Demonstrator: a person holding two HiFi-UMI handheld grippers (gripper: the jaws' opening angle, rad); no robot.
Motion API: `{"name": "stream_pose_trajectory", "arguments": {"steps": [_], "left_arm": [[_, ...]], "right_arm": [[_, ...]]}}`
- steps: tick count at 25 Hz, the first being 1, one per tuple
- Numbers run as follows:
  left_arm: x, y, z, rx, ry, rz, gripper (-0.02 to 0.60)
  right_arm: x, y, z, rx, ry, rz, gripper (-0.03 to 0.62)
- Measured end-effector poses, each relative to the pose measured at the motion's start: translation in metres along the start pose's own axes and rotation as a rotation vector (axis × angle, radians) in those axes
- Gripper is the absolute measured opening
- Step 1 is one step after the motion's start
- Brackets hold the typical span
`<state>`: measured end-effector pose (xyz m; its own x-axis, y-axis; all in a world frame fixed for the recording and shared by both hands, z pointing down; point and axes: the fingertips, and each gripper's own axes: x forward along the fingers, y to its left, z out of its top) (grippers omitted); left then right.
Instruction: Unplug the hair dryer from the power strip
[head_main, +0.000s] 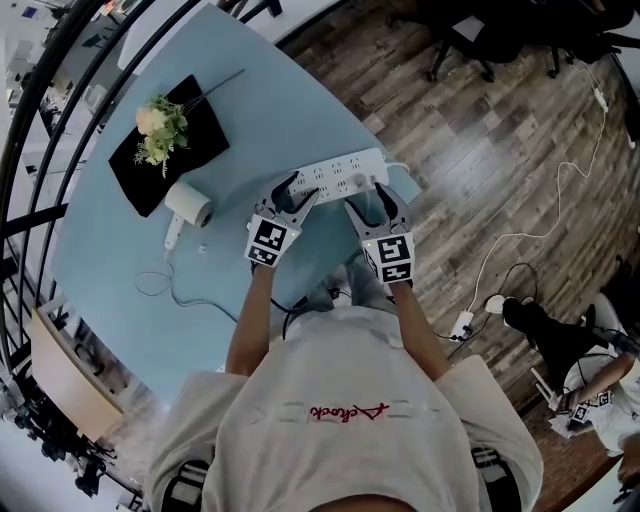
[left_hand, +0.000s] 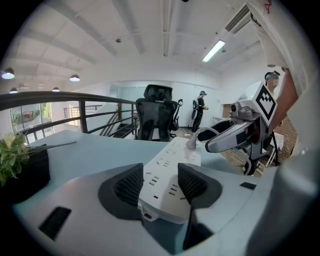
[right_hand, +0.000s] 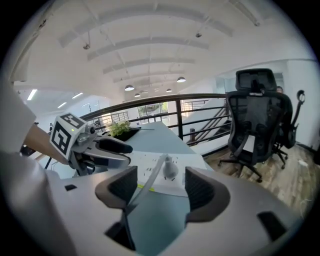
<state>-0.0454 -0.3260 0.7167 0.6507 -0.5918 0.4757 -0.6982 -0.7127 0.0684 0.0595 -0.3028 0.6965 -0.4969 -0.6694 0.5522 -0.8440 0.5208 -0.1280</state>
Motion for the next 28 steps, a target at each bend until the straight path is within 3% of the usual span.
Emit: {"name": "stream_pose_trajectory", "arguments": {"steps": [11,19,28], "left_arm": [[-0.001,0.001,0.0,0.001,-0.004,-0.005,0.204],[-0.001,0.001,-0.002,0.004,-0.005,-0.007,0.202],[-0.002,0.0,-0.002,0.006,-0.002,-0.004,0.202]], "right_arm": [[0.025,-0.009,-0.002,-0.037,0.041,-0.042,0.287],[0.03,-0.009,-0.002,-0.075,0.026,-0.066,0.235],[0.029,-0.017,-0.001,-0.056,0.037,-0.086,0.127]]}}
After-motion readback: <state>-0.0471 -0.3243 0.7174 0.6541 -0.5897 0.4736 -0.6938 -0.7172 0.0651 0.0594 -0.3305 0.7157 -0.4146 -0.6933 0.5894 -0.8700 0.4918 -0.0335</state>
